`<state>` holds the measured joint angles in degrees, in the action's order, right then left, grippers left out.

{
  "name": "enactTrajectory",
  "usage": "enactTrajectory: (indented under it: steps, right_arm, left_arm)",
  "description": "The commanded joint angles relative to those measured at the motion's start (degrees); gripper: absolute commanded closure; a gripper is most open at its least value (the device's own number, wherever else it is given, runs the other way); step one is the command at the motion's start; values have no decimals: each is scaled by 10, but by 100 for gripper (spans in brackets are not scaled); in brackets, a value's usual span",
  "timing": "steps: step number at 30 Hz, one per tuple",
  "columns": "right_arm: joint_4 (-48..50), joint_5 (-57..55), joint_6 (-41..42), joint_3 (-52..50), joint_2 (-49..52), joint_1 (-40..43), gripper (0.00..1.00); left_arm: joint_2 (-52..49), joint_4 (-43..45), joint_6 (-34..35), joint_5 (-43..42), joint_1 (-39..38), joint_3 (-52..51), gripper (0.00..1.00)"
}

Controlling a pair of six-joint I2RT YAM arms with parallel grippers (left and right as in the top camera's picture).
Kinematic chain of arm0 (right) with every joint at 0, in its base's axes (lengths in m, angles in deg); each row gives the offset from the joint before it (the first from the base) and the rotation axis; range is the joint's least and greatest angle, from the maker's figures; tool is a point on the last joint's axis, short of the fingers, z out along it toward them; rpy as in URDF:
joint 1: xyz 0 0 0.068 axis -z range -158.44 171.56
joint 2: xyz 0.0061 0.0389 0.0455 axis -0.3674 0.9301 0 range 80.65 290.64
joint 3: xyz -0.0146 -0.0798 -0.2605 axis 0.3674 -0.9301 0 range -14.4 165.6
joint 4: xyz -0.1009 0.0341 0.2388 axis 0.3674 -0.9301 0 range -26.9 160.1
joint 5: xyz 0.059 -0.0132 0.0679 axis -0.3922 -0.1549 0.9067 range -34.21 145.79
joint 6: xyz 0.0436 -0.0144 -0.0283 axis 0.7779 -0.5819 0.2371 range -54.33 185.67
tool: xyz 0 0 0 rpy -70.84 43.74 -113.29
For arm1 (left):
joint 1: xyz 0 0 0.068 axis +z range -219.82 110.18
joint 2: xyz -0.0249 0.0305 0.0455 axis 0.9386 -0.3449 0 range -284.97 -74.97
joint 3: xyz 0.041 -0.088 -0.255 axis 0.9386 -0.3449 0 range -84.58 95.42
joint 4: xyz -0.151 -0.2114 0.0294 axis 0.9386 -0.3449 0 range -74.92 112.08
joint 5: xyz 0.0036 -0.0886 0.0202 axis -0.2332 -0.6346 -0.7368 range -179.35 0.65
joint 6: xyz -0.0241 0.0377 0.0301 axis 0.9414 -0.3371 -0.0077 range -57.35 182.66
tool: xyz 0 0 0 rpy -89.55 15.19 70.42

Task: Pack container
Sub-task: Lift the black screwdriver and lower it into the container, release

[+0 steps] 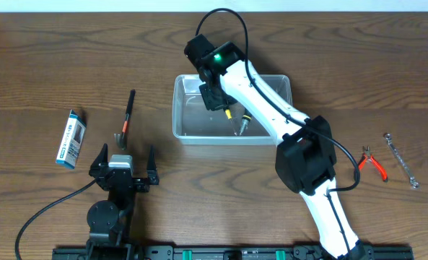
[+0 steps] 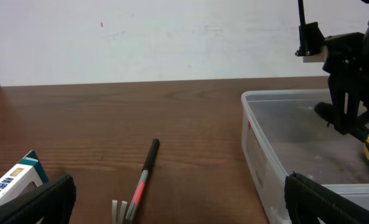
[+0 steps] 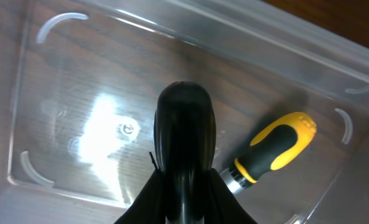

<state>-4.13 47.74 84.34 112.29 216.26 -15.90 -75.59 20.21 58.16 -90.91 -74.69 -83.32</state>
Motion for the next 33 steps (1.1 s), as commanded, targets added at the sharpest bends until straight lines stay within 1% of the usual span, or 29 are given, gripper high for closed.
enactTrajectory:
  steps: [1, 10, 16, 18, 20, 21, 22, 24, 26, 31, 33]
  right_arm:
    - [2, 2, 19, 3, 5, -7, 96]
    - [17, 2, 101, -42, 5, 1, 96]
    - [31, 2, 116, -77, 5, 4, 94]
    - [35, 1, 115, -83, 5, 4, 89]
    - [36, 1, 115, -84, 5, 4, 82]
    - [38, 1, 115, -84, 5, 4, 68]
    - [40, 1, 115, -84, 5, 4, 57]
    - [43, 1, 115, -84, 5, 4, 48]
    - [44, -1, 115, -84, 5, 7, 43]
    - [45, -1, 115, -82, 4, 18, 41]
    - [40, -1, 114, -74, 3, 24, 41]
  left_arm:
    - [3, -22, 1, 5, 3, -10, 2]
    - [3, -22, 1, 5, 3, -10, 2]
    - [3, -22, 1, 5, 3, -10, 2]
    - [3, -22, 1, 5, 3, -10, 2]
    - [3, -22, 1, 5, 3, -10, 2]
    - [3, -22, 1, 5, 3, -10, 2]
    - [3, -22, 1, 5, 3, -10, 2]
    - [3, -22, 1, 5, 3, -10, 2]
    - [3, -22, 1, 5, 3, -10, 2]
    - [3, -22, 1, 5, 3, -10, 2]
    - [3, -22, 1, 5, 3, -10, 2]
